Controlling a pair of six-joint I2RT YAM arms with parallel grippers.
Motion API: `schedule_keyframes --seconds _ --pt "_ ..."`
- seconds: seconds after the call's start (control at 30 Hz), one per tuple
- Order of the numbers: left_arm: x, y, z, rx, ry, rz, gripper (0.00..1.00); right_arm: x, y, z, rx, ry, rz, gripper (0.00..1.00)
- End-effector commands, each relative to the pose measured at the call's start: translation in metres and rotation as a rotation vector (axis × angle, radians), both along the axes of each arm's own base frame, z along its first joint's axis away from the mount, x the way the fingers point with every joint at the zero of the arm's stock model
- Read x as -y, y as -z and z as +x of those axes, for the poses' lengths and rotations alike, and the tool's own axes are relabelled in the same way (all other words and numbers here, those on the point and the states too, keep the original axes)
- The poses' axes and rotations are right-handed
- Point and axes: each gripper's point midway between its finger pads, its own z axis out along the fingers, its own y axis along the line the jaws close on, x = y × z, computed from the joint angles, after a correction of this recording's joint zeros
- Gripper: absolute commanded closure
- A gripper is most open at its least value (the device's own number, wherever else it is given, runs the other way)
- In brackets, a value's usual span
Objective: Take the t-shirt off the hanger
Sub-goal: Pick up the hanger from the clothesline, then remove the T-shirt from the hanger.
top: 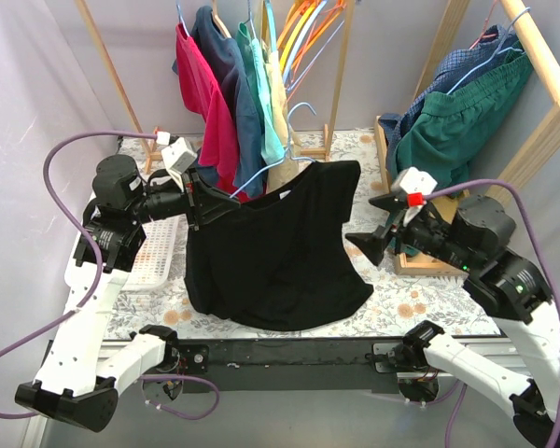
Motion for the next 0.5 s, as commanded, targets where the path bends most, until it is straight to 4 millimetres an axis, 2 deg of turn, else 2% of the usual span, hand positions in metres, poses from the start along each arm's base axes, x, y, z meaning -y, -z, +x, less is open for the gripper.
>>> schedule_keyframes --seconds 0.0,0.03,0.1,0.27,0.47 --pt "0.002 -0.004 -0.017 0.078 0.088 0.005 1.0 -0.037 -0.023 0.0 0.123 -0.196 0.047 0.07" --pt "0.002 -0.003 -0.018 0.072 0.097 0.006 1.0 -0.041 -0.031 0.003 0.164 -0.209 0.055 0.07" --pt "0.004 0.004 -0.024 0.048 0.136 0.008 1.0 -0.05 -0.034 0.007 0.178 -0.247 0.055 0.07" --pt "0.004 0.014 -0.042 0.013 0.198 0.005 1.0 -0.062 -0.064 0.014 0.279 -0.285 0.101 0.08" --pt "0.004 0.021 -0.057 -0.001 0.258 0.0 1.0 -0.077 -0.071 0.001 0.302 -0.411 0.129 0.14"
